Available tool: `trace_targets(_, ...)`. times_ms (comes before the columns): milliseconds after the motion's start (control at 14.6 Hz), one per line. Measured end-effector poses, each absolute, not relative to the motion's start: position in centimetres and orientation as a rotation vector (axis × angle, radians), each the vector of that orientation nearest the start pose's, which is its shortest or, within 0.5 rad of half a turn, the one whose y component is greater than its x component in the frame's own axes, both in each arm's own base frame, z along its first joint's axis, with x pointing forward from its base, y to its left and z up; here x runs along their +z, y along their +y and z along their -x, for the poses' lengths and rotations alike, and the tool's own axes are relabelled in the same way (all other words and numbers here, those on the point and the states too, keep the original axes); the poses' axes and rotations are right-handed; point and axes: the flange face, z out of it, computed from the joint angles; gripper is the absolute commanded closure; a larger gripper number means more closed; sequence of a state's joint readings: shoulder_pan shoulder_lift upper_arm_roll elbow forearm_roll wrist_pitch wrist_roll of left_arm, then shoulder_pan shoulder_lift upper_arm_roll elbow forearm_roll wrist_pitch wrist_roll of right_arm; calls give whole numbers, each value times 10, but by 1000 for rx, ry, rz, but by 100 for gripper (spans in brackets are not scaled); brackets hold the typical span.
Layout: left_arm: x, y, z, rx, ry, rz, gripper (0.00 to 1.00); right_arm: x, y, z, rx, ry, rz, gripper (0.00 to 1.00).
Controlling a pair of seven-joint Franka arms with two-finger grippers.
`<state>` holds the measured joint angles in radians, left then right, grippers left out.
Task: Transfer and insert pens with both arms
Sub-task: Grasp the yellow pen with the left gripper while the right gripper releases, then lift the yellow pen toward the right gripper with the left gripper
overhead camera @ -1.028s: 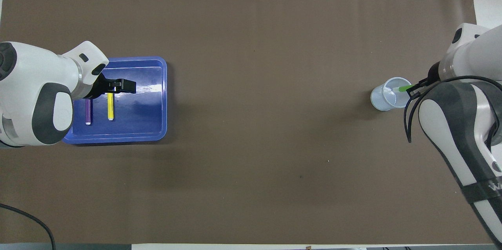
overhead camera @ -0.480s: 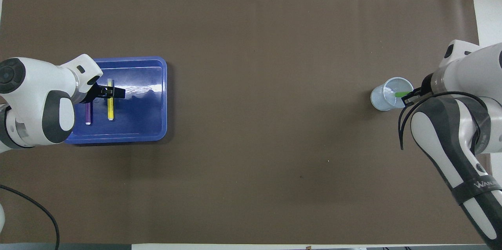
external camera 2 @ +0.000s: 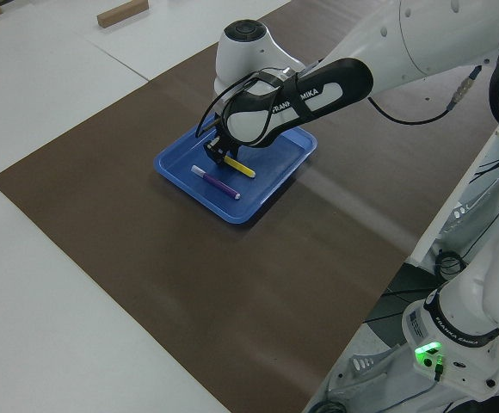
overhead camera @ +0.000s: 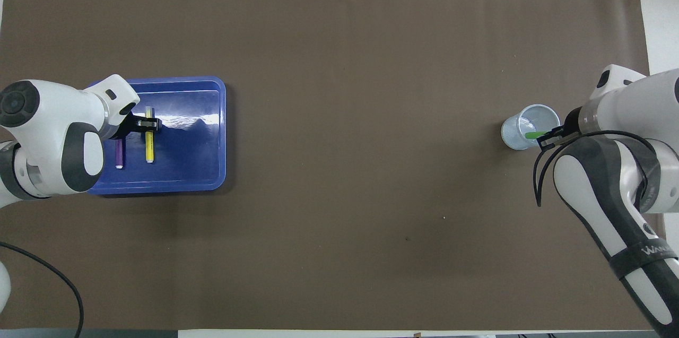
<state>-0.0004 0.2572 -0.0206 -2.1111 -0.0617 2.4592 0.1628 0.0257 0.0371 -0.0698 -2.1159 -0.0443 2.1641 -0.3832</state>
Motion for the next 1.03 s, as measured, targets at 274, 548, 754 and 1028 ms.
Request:
trace_targets(274, 303, -11, -584, -126, 213, 3173, 100, 401, -28, -551, -17, -571, 3132, 23)
trace_targets(548, 335, -24, -589, -32, 80, 3194, 100, 430, -24, -560, -2, -570, 3125, 17)
trace_targets(754, 382, -58, -592, -5, -73, 3200, 100, 473, -7, -569, 4, -512, 3027, 12)
trace_targets(1028, 429, -119, -589, 31, -312, 3214, 100, 496, 15, -568, -11, -304, 2726, 1)
